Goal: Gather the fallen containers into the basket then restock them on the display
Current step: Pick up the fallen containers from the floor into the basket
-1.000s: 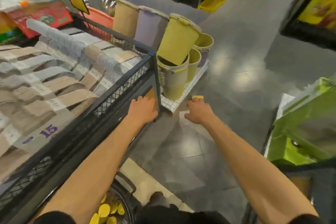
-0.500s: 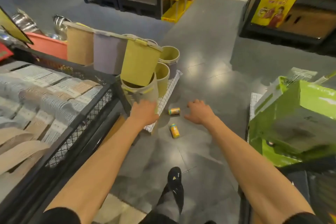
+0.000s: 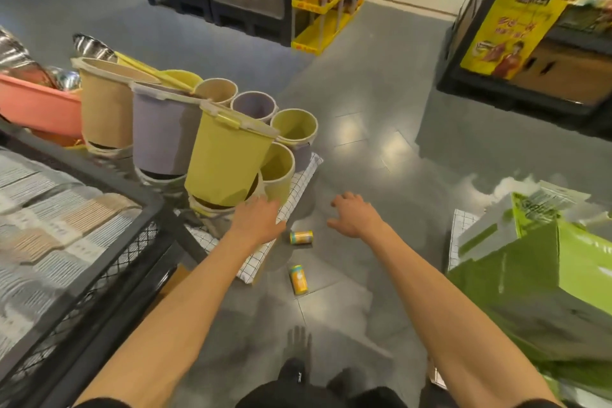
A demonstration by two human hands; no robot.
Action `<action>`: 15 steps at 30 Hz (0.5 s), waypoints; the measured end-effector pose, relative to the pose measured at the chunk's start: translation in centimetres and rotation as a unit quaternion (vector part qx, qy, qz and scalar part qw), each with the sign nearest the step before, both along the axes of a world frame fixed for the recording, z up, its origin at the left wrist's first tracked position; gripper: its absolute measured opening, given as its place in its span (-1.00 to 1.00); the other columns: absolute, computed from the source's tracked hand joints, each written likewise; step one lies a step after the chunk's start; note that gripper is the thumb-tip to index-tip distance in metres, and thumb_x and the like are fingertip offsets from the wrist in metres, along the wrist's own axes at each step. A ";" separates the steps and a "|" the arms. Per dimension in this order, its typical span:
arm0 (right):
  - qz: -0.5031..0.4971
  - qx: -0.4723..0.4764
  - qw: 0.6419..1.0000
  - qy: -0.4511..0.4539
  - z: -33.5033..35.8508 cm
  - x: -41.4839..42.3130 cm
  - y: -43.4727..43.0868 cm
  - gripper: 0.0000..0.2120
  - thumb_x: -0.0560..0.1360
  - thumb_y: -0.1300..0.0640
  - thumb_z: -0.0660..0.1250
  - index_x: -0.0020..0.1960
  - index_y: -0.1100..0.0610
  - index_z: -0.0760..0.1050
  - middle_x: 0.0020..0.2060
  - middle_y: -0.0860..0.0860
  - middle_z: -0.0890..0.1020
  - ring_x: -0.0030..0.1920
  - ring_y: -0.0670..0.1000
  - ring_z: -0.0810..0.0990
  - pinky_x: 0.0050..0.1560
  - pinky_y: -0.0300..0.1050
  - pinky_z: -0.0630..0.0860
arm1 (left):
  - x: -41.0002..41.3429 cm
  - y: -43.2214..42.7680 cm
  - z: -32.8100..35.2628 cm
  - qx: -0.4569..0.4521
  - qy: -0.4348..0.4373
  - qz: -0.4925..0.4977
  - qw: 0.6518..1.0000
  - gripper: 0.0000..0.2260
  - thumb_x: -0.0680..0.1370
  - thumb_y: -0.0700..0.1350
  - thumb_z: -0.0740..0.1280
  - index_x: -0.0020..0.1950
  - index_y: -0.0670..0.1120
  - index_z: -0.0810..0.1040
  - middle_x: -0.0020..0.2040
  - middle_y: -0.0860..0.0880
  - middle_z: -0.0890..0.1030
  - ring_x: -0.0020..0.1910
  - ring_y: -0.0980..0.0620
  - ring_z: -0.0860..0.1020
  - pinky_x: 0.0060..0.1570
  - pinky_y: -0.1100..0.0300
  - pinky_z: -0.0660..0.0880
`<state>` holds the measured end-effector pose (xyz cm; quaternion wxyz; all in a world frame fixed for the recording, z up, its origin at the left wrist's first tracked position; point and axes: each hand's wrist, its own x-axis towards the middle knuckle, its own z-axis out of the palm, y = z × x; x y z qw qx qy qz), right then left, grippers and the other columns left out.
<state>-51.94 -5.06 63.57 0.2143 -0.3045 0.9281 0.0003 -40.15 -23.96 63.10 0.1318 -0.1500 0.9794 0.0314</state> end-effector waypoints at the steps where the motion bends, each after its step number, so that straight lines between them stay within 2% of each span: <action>1: 0.007 0.003 1.000 -0.005 -0.3 -1.1 -0.4 -0.47 0.55 -0.08 0.27 0.45 0.13 0.34 0.37 0.15 0.37 0.38 0.19 0.34 0.31 0.11 0.34 | -0.9 -0.2 -0.2 0.001 -0.006 0.004 1.000 -0.57 0.56 0.18 0.21 0.33 -0.03 0.42 0.30 -0.10 0.50 0.29 -0.15 0.43 0.22 -0.06 0.39; 7: 0.064 0.013 0.998 -0.028 -2.7 -8.7 -2.7 -0.47 0.55 -0.10 0.27 0.43 0.13 0.35 0.37 0.16 0.37 0.39 0.19 0.33 0.32 0.12 0.35 | -6.1 -1.1 -1.5 0.014 -0.025 0.054 0.998 -0.56 0.57 0.15 0.23 0.38 -0.03 0.40 0.42 -0.14 0.39 0.33 -0.16 0.39 0.26 -0.06 0.34; 12: 0.140 0.026 0.989 -0.040 -4.7 -16.3 -5.1 -0.44 0.54 -0.10 0.29 0.45 0.13 0.32 0.39 0.16 0.36 0.41 0.19 0.32 0.31 0.15 0.37 | -10.7 -1.2 -3.5 0.042 -0.038 0.142 0.988 -0.53 0.59 0.15 0.21 0.43 -0.03 0.34 0.36 -0.11 0.45 0.32 -0.13 0.41 0.23 -0.03 0.36; 15: 0.196 0.037 0.979 -0.045 -5.9 -20.6 -6.5 -0.48 0.54 -0.08 0.28 0.42 0.12 0.36 0.37 0.15 0.38 0.37 0.20 0.36 0.27 0.13 0.39 | -13.2 -0.3 -4.8 0.050 -0.047 0.201 0.977 -0.54 0.57 0.15 0.23 0.39 -0.05 0.38 0.31 -0.10 0.49 0.29 -0.13 0.45 0.17 -0.01 0.41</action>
